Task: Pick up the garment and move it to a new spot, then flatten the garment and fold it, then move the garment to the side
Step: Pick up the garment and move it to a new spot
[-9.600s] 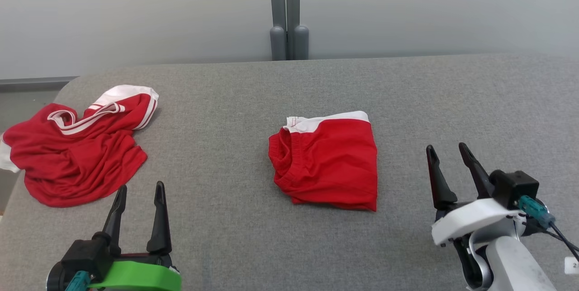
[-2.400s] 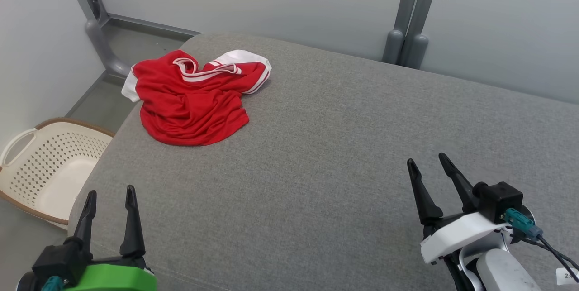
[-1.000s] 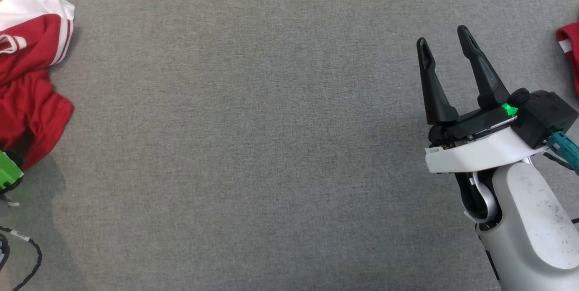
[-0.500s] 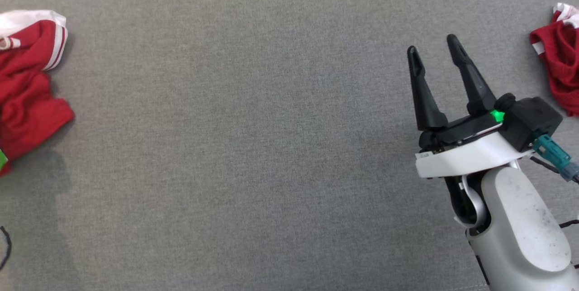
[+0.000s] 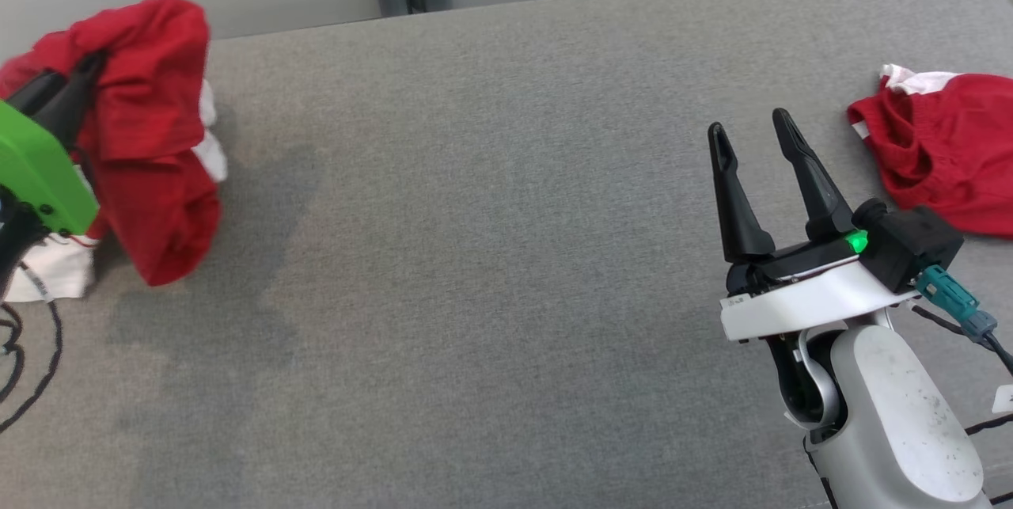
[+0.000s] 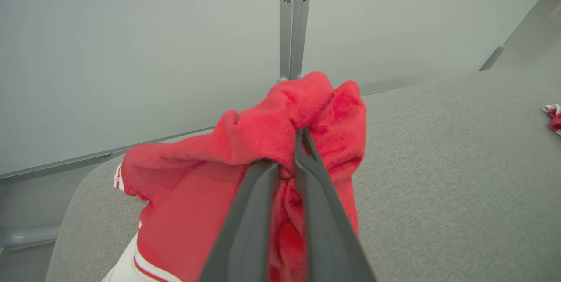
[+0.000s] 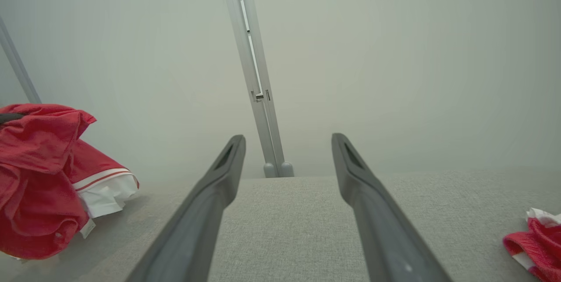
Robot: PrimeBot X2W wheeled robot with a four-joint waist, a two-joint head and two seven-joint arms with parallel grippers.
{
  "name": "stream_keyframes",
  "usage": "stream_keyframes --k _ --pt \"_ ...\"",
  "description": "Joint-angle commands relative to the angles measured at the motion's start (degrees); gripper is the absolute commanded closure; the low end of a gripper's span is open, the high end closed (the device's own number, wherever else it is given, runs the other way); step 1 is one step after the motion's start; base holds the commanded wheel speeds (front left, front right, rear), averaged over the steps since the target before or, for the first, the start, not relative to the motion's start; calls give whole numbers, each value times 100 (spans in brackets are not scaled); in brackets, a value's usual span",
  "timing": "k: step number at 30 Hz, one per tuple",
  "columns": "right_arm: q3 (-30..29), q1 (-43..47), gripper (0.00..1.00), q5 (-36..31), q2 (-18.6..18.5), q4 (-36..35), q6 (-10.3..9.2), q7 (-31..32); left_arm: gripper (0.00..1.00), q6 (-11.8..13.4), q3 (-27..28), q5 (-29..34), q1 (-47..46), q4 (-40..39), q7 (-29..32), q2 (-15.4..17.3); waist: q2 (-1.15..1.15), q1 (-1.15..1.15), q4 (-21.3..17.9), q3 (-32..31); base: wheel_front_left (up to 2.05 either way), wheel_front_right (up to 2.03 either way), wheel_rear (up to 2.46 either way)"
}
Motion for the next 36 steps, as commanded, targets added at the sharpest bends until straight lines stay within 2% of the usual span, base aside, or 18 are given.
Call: stream_keyframes --k 1,6,9,15,21,26,30,31,32,36 --pt "-11 90 0 30 14 16 2 -16 100 -15 -39 -38 -63 -209 39 -62 0 0 -350 -340 0 0 0" --pt "-79 123 0 44 87 14 1 -16 100 -6 -284 -113 -126 -1009 234 -309 0 0 -767 -574 0 0 0" --pt "-126 131 0 47 91 17 1 -16 100 -6 -475 -168 -266 -1416 306 -582 0 0 -1011 -621 0 0 0" --pt "-270 184 0 33 74 -12 2 -15 100 -2 -788 -143 -361 -1739 377 -896 0 0 -1289 -548 0 0 0" --pt "-298 208 0 40 75 5 2 -16 100 -5 -1108 -146 392 -1332 290 -760 0 0 -1300 -398 0 0 0" --pt "-295 144 0 11 50 28 2 -15 100 -10 -1568 -117 1102 -496 -93 -615 0 0 -1176 -295 0 0 0" --pt "-260 117 0 -14 -13 84 1 -15 100 -13 -1877 -314 1340 260 -443 -632 0 0 -1055 -391 0 0 0" --pt "-257 119 0 -10 -25 94 2 -16 53 -13 -1946 -343 1353 362 -501 -637 0 0 -1026 -426 0 0 0" --pt "-243 131 0 -8 -38 113 2 -15 0 -13 -2015 -390 1342 491 -599 -641 0 0 -982 -479 0 0 0" --pt "-162 250 0 2 -95 221 1 -16 0 -14 -2205 -457 1200 607 -980 -564 0 0 -802 -679 0 0 0"
